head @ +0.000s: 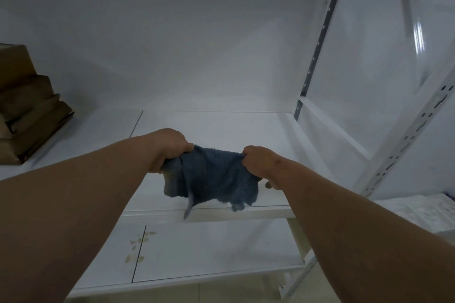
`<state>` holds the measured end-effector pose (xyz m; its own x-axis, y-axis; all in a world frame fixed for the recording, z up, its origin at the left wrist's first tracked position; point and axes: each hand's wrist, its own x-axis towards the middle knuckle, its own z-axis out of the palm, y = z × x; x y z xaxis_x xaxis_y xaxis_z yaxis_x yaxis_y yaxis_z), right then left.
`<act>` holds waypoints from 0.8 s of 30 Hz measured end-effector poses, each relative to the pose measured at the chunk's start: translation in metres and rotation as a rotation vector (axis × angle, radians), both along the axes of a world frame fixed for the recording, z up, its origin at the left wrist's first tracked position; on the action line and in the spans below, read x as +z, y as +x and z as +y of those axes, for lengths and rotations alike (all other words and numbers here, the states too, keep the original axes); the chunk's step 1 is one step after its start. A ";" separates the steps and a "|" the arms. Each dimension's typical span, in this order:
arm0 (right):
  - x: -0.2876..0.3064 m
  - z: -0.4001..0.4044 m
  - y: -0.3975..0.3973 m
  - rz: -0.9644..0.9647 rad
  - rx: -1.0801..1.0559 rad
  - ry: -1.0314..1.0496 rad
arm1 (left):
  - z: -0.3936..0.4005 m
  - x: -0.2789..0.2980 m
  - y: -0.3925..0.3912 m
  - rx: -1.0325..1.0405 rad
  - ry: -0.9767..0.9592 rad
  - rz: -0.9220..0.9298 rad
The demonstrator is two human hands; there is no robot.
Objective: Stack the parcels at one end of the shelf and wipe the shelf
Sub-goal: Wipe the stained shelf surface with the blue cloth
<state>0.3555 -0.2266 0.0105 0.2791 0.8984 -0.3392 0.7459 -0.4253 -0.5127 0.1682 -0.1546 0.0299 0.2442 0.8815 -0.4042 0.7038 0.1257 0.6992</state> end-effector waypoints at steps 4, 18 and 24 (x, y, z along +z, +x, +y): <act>0.009 0.001 -0.009 0.406 -0.193 -0.048 | -0.011 0.005 0.024 0.037 -0.152 -0.201; 0.023 0.002 -0.003 0.803 -0.137 0.036 | -0.012 0.018 0.039 -0.153 -0.201 -0.383; 0.023 0.004 -0.001 0.661 -0.022 0.014 | 0.008 0.000 0.032 -0.175 0.027 -0.238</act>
<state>0.3544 -0.2227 0.0338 0.0342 0.9003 -0.4340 0.2631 -0.4271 -0.8651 0.2002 -0.1471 0.0296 0.4784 0.8272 -0.2948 0.5292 -0.0037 0.8485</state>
